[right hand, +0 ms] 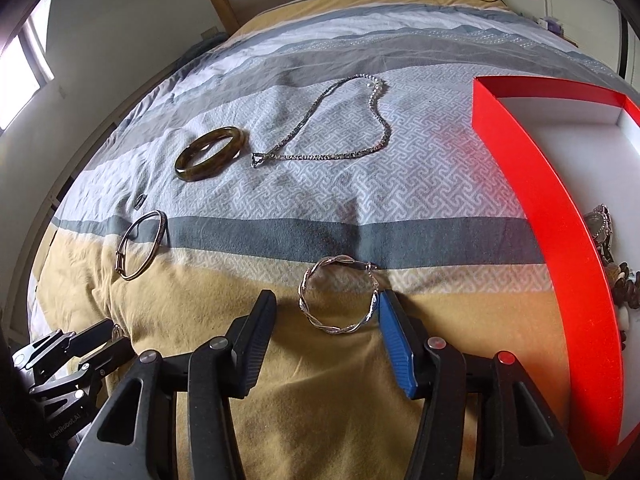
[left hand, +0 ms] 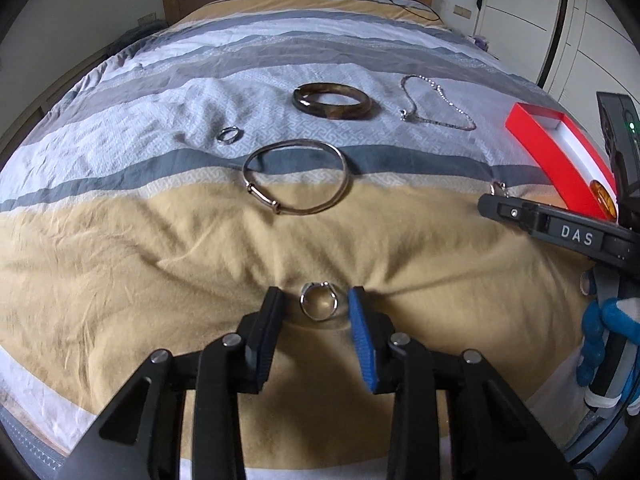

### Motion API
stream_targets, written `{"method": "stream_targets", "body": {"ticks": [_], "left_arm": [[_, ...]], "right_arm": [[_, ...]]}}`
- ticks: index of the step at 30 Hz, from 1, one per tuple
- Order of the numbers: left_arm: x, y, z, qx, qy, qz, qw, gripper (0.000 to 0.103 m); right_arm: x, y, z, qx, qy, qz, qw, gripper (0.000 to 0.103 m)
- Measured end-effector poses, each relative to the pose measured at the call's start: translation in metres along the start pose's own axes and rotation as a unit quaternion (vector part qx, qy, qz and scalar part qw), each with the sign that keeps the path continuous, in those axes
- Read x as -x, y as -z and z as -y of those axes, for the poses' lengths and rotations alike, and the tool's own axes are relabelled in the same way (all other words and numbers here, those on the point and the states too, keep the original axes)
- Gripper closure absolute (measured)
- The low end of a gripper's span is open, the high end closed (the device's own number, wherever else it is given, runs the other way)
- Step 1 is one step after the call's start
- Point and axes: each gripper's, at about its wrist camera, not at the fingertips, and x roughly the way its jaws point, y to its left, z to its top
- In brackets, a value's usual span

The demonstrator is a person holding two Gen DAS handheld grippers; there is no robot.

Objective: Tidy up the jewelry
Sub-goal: 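Grasp the silver ring with the left tool while the right tool grasps the other twisted hoop, then lift the ring and hoop and carry them toward the red box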

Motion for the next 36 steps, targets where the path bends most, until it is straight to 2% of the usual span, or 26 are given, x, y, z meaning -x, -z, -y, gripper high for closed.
{"method": "stream_targets", "body": {"ticks": [6,14,20,26,36], "left_arm": [[0.0,-0.001,0.002,-0.003,-0.003,0.003,1.0,0.085],[0.012,-0.001,0.0,0.012,0.001,0.003,0.9999,0.086],[0.042,0.003,0.004,0.015,0.004,0.013,0.9998,0.086],[0.086,0.011,0.011,0.015,0.008,0.03,0.9994,0.086],[0.176,0.034,0.019,0.019,0.015,0.083,0.9963,0.086]], "right_arm": [[0.0,0.001,0.006,-0.01,-0.002,0.005,1.0,0.062],[0.004,-0.001,0.004,-0.009,-0.008,0.001,1.0,0.063],[0.023,0.007,-0.007,-0.011,-0.031,-0.002,0.999,0.064],[0.063,0.021,-0.031,0.011,-0.05,0.008,0.999,0.064],[0.166,0.049,-0.048,0.032,-0.055,0.062,0.996,0.064]]}}
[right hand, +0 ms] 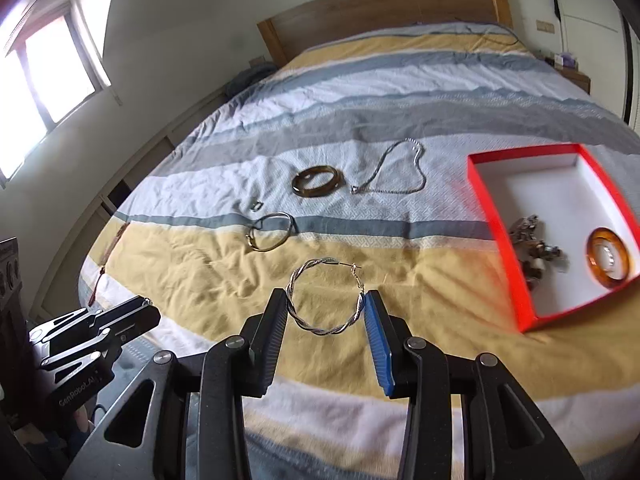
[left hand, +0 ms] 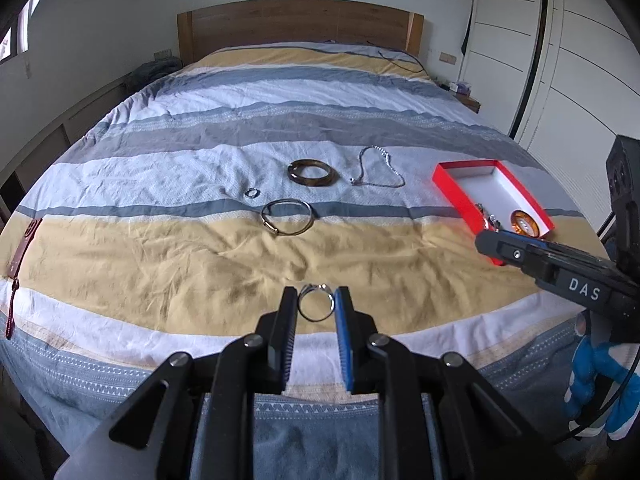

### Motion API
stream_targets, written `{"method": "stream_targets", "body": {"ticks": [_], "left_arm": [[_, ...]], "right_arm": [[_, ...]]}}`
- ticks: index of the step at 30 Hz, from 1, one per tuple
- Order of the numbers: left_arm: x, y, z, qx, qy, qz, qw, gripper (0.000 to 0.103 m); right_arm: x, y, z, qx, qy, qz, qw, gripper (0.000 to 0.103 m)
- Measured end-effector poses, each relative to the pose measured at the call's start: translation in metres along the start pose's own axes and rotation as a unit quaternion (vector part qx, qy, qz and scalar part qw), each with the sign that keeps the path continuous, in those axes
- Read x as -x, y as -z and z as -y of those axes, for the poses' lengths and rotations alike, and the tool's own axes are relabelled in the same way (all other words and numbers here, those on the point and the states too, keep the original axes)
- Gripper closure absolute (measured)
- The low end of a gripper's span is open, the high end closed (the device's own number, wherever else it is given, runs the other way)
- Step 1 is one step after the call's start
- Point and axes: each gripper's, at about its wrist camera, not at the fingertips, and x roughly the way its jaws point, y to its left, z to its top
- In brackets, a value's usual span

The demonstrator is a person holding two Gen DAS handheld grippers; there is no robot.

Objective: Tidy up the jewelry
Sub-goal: 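Lift the ring and hoop and carry them toward the red box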

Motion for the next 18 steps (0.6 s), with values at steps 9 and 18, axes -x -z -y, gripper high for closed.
{"method": "stream_targets", "body": {"ticks": [9,18], "left_arm": [[0.06,0.009,0.015,-0.008,0.011,0.038,0.9992,0.086],[0.081,0.01,0.04,-0.016,0.02,0.044,0.9987,0.086]], "right_arm": [[0.082,0.023,-0.013,0.006,0.004,0.056,0.998,0.064],[0.13,0.032,-0.006,0.005,0.0,0.099,0.995,0.064]]}}
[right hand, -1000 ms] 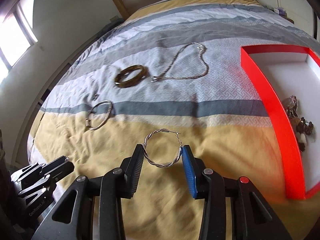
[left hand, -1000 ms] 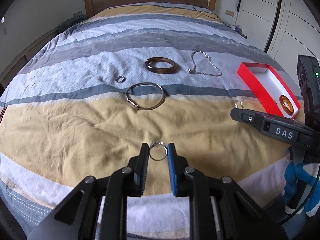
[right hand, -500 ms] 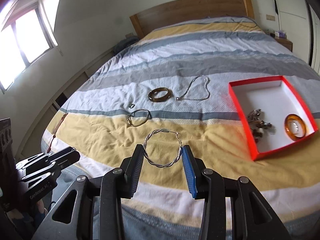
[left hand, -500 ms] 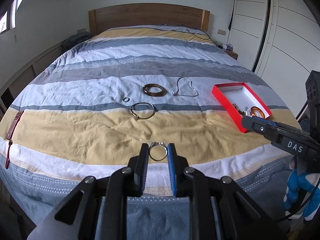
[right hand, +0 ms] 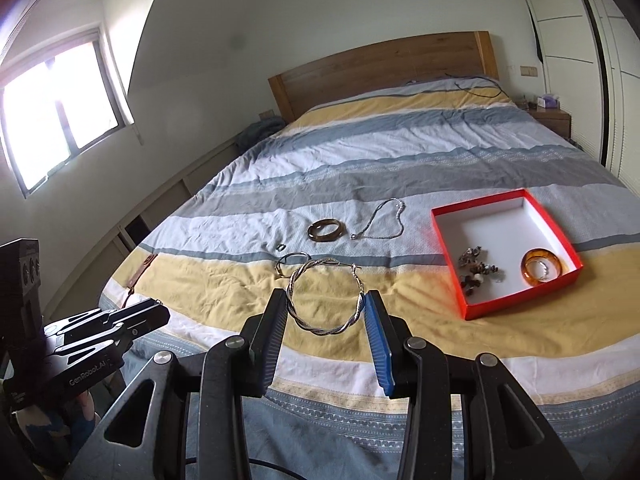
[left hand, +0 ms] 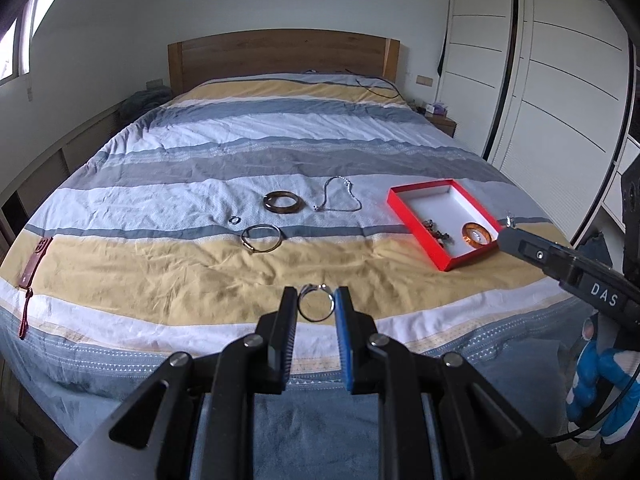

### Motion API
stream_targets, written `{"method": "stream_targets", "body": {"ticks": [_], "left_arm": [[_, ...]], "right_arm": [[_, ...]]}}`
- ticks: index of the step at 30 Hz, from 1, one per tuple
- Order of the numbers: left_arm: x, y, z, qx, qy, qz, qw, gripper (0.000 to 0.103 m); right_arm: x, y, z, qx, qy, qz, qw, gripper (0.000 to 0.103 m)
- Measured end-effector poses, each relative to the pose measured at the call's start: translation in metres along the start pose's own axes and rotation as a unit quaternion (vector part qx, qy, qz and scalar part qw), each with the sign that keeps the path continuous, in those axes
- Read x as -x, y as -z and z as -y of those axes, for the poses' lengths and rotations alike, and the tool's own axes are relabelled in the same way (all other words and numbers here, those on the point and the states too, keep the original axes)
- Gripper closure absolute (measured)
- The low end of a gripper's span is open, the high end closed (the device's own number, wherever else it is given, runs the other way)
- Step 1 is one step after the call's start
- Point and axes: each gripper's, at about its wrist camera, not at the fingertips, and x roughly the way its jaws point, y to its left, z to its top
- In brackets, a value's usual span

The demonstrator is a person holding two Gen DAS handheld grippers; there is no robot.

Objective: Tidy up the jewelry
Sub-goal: 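Lift the ring and hoop and carry them toward the red box, then lower the ring and hoop into the red box and open both tools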

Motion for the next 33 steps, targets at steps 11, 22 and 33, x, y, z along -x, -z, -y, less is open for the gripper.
{"method": "stream_targets", "body": {"ticks": [11,22,33], "left_arm": [[-0.035,-0.02,0.055,-0.027,0.042,-0.028,0.9984,0.086],[-0.099,-0.066,0.126,-0.079,0.096,-0.038,0.9915,0.086],[-0.213,-0.119,0.187,-0.131,0.109,-0.059,0.9836,0.086]], "right_arm": [[0.025,0.002,0.069,-0.043,0.043,0.01,0.998,0.064],[0.019,-0.005,0.148,-0.08,0.1,-0.003,0.992,0.064],[-0.049,-0.046,0.203,-0.07,0.13,-0.032,0.989,0.064]]}}
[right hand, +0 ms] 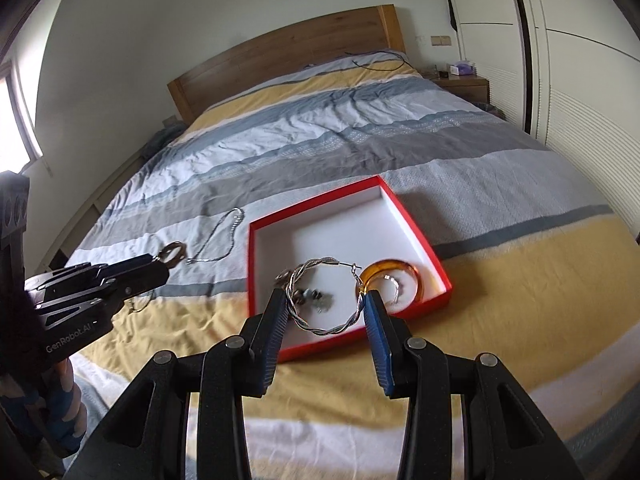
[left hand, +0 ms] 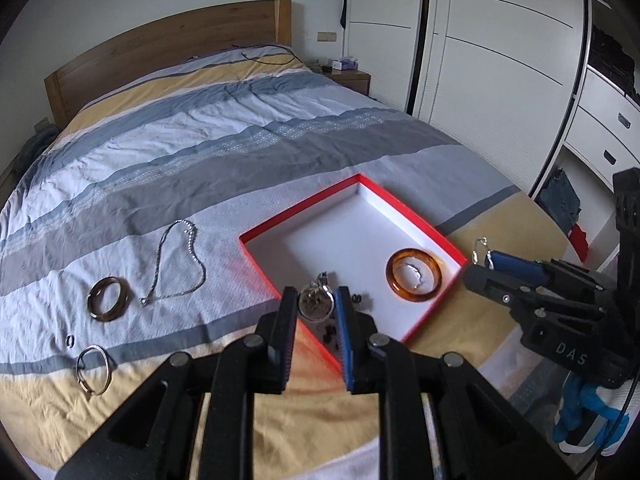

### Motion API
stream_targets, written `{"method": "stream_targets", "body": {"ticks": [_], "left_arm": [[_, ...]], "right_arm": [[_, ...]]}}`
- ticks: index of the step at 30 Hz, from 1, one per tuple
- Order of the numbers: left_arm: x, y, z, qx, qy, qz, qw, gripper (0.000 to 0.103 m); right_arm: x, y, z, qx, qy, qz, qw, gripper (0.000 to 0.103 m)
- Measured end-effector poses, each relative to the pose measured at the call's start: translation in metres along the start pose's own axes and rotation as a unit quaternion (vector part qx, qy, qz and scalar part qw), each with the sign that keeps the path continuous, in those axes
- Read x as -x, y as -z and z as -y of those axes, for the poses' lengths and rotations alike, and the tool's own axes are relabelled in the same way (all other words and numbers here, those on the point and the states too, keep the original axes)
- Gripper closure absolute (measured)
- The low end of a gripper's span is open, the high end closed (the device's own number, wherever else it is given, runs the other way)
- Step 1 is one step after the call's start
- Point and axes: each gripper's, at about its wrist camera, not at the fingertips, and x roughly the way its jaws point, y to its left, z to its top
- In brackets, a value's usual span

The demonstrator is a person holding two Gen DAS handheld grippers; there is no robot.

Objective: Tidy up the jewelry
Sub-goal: 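Lower the ring and hoop into the red box and open both tools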

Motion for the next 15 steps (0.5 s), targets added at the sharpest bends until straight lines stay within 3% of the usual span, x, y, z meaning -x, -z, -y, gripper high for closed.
{"method": "stream_targets", "body": {"ticks": [8,15], "left_arm": [[-0.096,-0.037,-0.003,0.013,0.021,-0.043,0.9987,0.086],[-0.155,-0.036,-0.015,0.018,-0.005,-0.078,0.9968,0.085]], "right_arm": [[-0.091,-0.047,0.011,0.037,0.012,-0.046,0.998,0.064],[-0.155,-0.059,0.031,0.053,0.041,-0.095,0.993,0.064]]}}
